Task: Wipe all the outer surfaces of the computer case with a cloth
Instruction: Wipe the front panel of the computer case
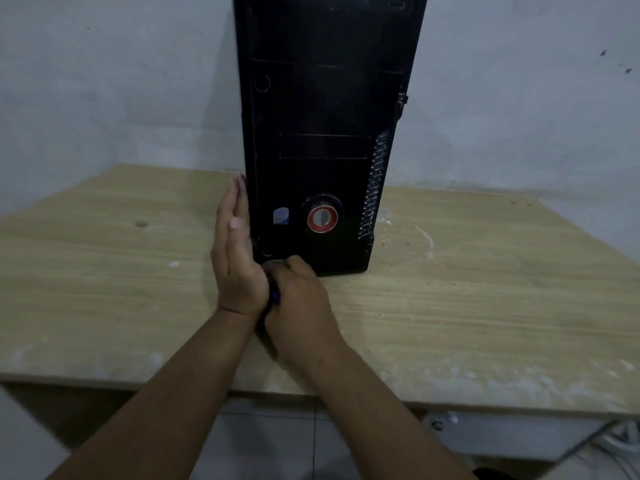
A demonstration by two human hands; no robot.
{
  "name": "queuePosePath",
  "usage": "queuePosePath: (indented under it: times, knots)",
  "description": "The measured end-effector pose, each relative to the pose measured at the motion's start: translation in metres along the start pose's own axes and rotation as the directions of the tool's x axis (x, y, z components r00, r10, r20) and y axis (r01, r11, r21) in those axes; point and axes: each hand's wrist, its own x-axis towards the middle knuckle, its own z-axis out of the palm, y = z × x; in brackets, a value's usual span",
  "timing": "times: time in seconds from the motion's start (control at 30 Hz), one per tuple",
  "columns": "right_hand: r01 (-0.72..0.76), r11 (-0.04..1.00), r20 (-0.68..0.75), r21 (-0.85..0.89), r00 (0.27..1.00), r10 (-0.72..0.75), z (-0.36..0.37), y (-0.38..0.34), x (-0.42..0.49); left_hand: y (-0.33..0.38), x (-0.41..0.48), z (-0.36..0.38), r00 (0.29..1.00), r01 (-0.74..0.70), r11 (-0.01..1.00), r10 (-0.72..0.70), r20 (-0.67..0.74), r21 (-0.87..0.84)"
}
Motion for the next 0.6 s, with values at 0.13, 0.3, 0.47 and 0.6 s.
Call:
queuePosePath:
  times: [0.13, 0.3, 0.47, 0.6]
  knots:
    - [0.041, 0.975, 0.026, 0.216, 0.999, -0.048, -0.015, 0.009, 0.000, 0.005, -0.003, 0.000, 1.000, 0.011, 1.000, -0.011, -0.018, -0.006]
    - [-0.034, 0.947, -0.291, 0.318, 0.947, 0.132, -0.043, 0.024, 0.004, 0.005, -0.003, 0.000, 0.996, -0.087, 0.987, 0.084, 0.028, 0.138]
    - [-0.237, 0.823, -0.427, 0.516, 0.762, 0.487, -0.075, 0.054, 0.018, 0.007, -0.007, 0.004, 0.981, -0.189, 0.919, 0.160, 0.110, 0.345]
    - [-0.197, 0.810, -0.456, 0.553, 0.742, 0.491, -0.099, 0.049, 0.038, 0.009, -0.009, 0.009, 0.972, -0.232, 0.876, 0.190, 0.140, 0.424]
